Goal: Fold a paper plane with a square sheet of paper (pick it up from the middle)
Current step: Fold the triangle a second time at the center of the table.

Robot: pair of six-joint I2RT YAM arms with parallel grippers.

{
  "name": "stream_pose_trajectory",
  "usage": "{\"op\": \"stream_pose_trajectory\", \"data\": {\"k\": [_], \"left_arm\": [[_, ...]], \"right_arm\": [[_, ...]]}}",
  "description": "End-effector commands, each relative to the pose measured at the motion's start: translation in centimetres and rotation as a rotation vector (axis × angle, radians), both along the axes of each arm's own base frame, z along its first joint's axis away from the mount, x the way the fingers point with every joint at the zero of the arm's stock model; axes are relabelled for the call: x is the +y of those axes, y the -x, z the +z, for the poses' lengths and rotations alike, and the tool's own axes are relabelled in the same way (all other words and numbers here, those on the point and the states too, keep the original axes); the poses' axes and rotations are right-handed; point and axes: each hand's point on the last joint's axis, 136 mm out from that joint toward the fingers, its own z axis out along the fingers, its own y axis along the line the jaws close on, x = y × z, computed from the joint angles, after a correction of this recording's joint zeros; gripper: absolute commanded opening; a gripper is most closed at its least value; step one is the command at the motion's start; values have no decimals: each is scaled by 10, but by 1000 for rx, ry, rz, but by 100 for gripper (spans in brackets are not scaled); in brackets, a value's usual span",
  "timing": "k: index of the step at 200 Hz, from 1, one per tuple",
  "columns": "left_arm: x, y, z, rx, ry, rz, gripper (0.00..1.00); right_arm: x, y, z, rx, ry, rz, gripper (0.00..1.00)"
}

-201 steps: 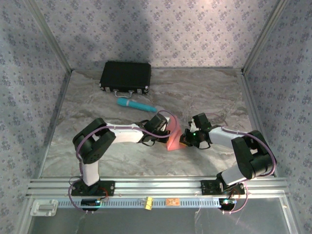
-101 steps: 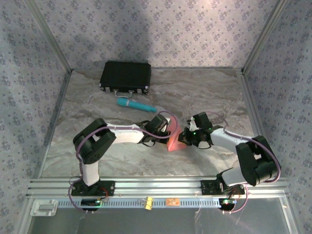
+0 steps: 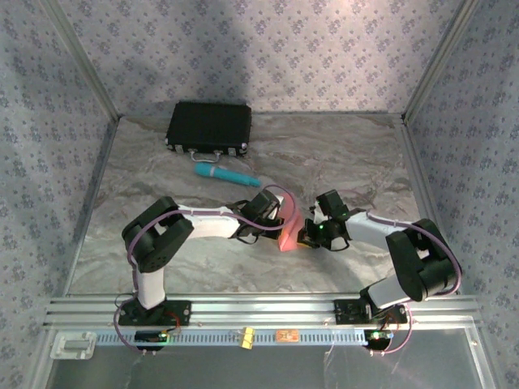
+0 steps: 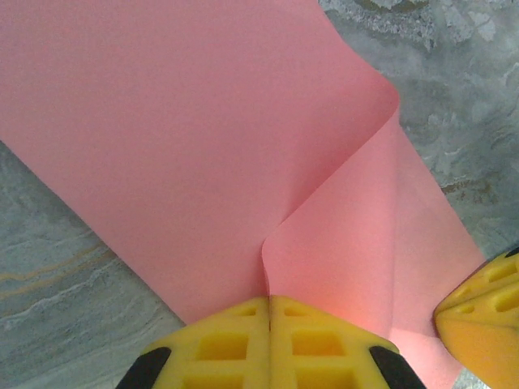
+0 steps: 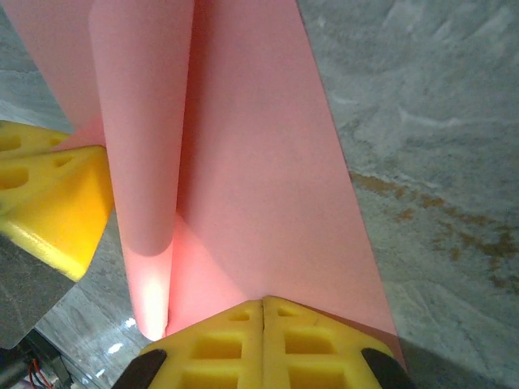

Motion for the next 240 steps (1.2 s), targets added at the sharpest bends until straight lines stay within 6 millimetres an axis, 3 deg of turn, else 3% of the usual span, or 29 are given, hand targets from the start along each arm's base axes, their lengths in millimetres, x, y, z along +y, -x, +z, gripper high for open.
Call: {"op": "stream_pose_trajectory", "data": {"k": [1, 34, 117, 240], "left_arm": [[-3, -2, 10, -25, -6, -16, 4], [0, -2, 7, -28, -20, -10, 4], [-3, -6, 20, -61, -12, -23, 4], [0, -4, 1, -34, -46, -26, 4]], "right_arm": [[-13, 12, -16, 50, 84, 8, 3], [-12, 11, -15, 50, 82, 9, 3], [-10, 10, -14, 39, 64, 10, 3], [-9, 9, -13, 33, 60, 10, 3]]}}
